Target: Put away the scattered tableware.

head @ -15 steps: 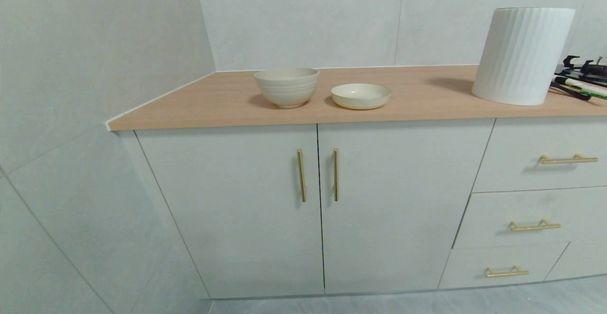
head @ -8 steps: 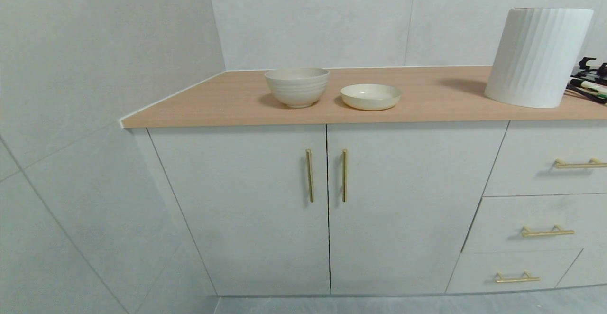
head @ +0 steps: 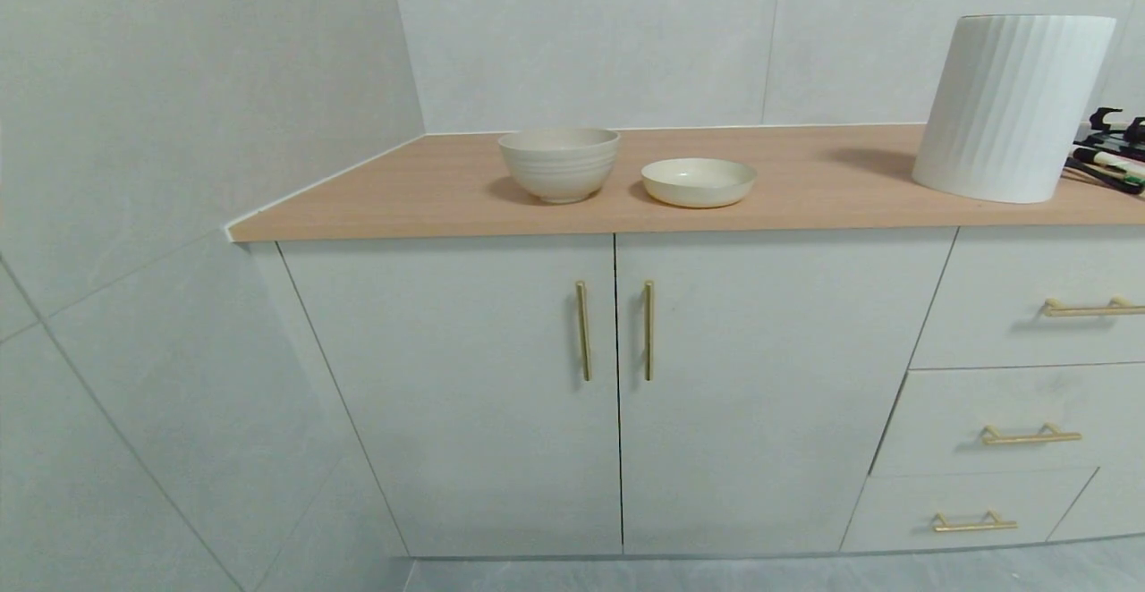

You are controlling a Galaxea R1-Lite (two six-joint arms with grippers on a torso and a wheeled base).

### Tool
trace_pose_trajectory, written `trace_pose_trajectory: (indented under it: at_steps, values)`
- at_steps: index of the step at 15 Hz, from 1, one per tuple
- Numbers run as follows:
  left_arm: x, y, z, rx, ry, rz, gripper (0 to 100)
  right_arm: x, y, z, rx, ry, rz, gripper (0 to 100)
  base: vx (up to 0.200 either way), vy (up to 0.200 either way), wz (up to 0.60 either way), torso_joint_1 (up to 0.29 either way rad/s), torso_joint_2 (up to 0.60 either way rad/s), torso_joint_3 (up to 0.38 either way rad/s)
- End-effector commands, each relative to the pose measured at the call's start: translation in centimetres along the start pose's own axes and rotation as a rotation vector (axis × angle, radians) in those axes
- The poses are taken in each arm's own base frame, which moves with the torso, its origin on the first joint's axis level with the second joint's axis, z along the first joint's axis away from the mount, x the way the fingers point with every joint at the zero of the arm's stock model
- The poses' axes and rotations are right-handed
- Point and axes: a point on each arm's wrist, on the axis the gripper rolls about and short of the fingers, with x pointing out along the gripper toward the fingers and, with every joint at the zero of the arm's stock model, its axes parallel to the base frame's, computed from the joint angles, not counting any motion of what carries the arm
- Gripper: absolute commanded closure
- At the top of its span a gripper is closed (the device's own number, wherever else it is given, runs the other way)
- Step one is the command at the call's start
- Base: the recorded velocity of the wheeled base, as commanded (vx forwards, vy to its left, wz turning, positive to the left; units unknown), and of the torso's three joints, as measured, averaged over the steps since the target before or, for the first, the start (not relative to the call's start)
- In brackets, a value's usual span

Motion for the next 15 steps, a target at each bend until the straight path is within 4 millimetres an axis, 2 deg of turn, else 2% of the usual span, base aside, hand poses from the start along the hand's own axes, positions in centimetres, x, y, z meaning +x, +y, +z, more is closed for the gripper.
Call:
trace_pose_trajectory:
  at_steps: [1, 3, 4, 5, 6, 8, 10, 12, 15]
  values:
    - [0.0, 0.0, 0.0, 0.0, 0.0, 0.0, 0, 0.0, 0.0, 0.0, -0.004, 0.001, 0.001, 0, 0.0, 0.0, 0.0, 0.0, 0.0, 0.0]
    - [0.0, 0.0, 0.0, 0.003, 0.0, 0.0, 0, 0.0, 0.0, 0.1, -0.031, 0.006, 0.009, 0, 0.0, 0.0, 0.0, 0.0, 0.0, 0.0]
    - [0.0, 0.0, 0.0, 0.003, 0.0, 0.0, 0, 0.0, 0.0, 1.3, -0.029, -0.007, 0.025, 0, 0.0, 0.0, 0.0, 0.0, 0.0, 0.0]
    - [0.0, 0.0, 0.0, 0.003, 0.0, 0.0, 0, -0.3, 0.0, 3.9, 0.001, -0.049, 0.08, 0, 0.0, 0.0, 0.0, 0.0, 0.0, 0.0]
    - [0.0, 0.0, 0.0, 0.003, 0.0, -0.001, 0, -0.2, 0.2, 5.2, 0.034, -0.034, 0.165, 0, 0.0, 0.0, 0.0, 0.0, 0.0, 0.0]
    - [0.0, 0.0, 0.0, 0.003, 0.0, 0.0, 0, 1.9, 0.5, 5.6, 0.062, 0.129, 0.338, 0, 0.0, 0.0, 0.0, 0.0, 0.0, 0.0]
    - [0.0, 0.0, 0.0, 0.003, 0.0, 0.0, 0, 3.8, 0.6, 5.7, 0.09, 0.267, 0.379, 0, 0.0, 0.0, 0.0, 0.0, 0.0, 0.0]
    - [0.0, 0.0, 0.0, 0.003, -0.001, -0.001, 0, 5.6, 0.6, 7.5, 0.095, 0.317, 0.409, 0, 0.0, 0.0, 0.0, 0.0, 0.0, 0.0]
    - [0.0, 0.0, 0.0, 0.003, 0.0, 0.0, 0, 9.8, 1.7, 10.6, 0.079, 0.398, 0.541, 0, 0.0, 0.0, 0.0, 0.0, 0.0, 0.0]
